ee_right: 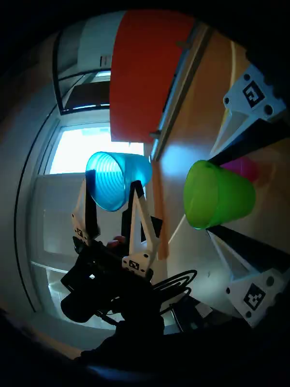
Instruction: Pour water
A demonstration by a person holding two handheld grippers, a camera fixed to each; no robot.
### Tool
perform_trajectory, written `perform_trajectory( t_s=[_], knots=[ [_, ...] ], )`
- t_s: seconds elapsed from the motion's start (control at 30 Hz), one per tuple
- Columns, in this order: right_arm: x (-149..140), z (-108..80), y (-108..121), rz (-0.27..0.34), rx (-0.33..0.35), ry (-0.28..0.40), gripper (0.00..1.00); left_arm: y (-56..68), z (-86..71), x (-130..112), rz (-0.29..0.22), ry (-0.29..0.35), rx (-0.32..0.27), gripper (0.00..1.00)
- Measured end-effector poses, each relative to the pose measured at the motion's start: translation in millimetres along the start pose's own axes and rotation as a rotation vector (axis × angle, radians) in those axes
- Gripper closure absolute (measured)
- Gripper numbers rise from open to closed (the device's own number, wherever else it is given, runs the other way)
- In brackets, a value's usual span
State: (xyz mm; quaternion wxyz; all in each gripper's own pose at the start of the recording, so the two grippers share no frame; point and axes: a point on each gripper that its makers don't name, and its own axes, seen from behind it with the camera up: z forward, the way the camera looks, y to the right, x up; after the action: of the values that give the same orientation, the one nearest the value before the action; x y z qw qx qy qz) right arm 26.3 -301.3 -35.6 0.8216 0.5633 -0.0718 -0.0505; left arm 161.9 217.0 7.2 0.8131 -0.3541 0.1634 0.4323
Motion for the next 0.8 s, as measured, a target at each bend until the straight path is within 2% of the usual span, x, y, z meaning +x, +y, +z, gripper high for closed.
perform_trajectory(
  t_s=[0.8],
  knots=[
    [1.0, -0.4, 0.0, 0.001, -0.003, 0.007, 0.10, 1.9, -0.1, 3.1, 0.059, 0.001, 0.004, 0.13]
  ],
)
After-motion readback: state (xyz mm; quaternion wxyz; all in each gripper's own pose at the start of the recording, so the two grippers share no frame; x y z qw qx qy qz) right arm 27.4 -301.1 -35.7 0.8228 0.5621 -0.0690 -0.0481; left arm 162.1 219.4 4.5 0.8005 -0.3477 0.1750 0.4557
